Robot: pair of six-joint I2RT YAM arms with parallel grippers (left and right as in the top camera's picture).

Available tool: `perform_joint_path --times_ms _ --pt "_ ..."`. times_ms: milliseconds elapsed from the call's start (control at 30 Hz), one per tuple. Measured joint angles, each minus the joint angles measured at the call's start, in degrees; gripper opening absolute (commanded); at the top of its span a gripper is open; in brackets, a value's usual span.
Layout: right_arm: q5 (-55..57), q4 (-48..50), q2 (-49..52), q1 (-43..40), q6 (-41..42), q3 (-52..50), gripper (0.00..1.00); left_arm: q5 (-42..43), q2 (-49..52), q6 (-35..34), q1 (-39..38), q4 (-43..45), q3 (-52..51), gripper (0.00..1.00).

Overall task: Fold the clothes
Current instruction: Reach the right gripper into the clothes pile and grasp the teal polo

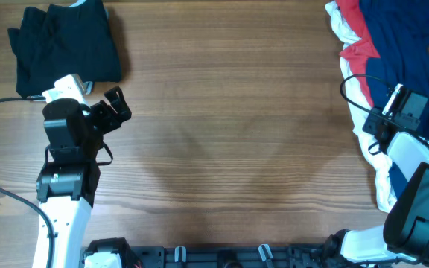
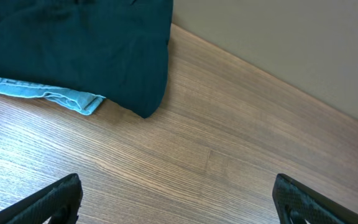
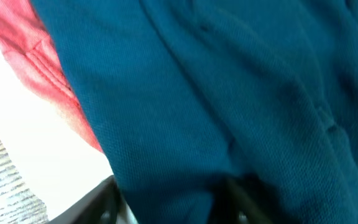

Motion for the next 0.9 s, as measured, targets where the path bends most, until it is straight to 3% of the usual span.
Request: perform_joint_path --times_ms 167,500,567,600,900 --pt "0.0 -0.4 0.0 0.0 -0.1 0.1 0.2 0.0 0.0 0.0 0.0 0.1 0.0 0.95" --pt "0.0 -0.2 -4.3 0.0 -0.1 0.1 0.18 0.0 0.0 0.0 0.0 0.6 0.0 0.95" --pt "0.0 -0.2 -4.6 0.0 -0.1 0.1 0.14 0.0 0.0 0.0 0.0 0.7 0.0 0.94" --pt "0.0 -0.4 -4.6 0.0 -0.2 0.1 0.05 0.0 0.0 0.0 0.0 0.7 0.0 0.94" --pt "-4.5 -1.3 -4.7 0.0 -0.5 0.1 0.04 0.0 0.0 0.0 0.0 0.7 0.0 0.93"
